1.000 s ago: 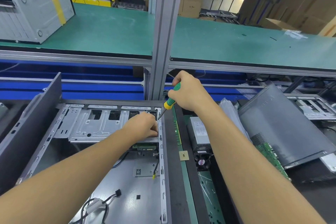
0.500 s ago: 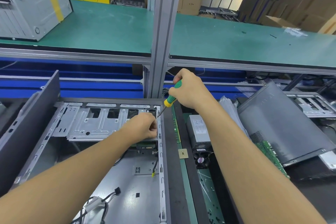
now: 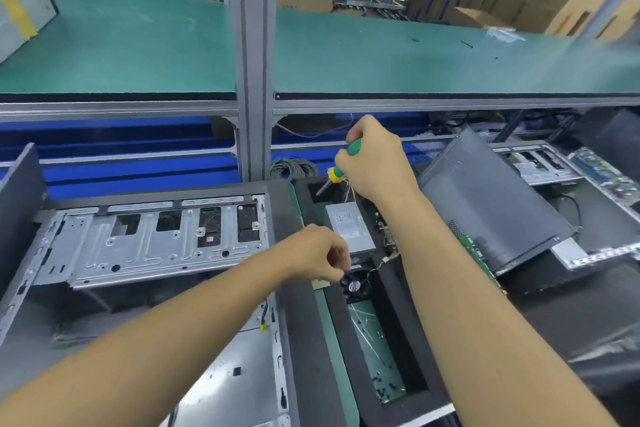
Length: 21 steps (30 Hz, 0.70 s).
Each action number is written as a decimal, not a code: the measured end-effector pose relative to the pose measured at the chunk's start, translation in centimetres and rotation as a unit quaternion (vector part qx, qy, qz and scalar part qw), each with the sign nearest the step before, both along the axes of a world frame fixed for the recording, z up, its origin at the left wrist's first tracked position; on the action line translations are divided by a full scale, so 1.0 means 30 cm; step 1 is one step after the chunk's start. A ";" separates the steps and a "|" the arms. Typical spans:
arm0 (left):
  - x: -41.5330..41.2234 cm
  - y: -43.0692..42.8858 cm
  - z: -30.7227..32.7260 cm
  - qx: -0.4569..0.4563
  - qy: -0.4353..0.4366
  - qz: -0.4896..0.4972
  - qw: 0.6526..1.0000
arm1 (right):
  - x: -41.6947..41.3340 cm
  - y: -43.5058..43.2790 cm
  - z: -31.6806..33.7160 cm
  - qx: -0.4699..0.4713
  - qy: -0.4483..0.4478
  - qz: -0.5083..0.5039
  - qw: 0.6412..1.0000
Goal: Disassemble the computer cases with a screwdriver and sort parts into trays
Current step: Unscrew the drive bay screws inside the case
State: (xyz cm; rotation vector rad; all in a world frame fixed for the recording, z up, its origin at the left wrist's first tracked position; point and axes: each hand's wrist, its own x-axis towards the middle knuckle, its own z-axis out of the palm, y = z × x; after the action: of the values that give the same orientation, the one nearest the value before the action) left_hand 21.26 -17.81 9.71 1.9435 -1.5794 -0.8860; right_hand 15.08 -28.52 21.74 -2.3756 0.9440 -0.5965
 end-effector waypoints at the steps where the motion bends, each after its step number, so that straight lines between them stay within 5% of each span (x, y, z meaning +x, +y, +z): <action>1: -0.043 -0.035 -0.022 0.021 -0.005 -0.017 1.000 | -0.034 -0.014 -0.016 -0.004 0.009 -0.010 1.000; 13: -0.288 -0.232 -0.283 0.139 -0.014 -0.019 0.990 | -0.396 -0.145 -0.196 0.052 0.073 -0.136 0.987; 17: -0.179 -0.189 -0.187 0.080 0.032 0.089 0.992 | -0.343 -0.141 -0.176 0.054 0.036 -0.119 0.991; 21: -0.009 -0.055 -0.081 -0.081 -0.025 0.227 0.970 | -0.178 -0.081 -0.131 0.050 -0.051 -0.064 0.995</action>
State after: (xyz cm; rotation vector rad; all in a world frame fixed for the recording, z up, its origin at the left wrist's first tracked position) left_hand 20.99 -19.45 7.28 2.0955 -1.1169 -0.5051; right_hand 9.74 -30.94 17.82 -2.1866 1.0607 -0.6966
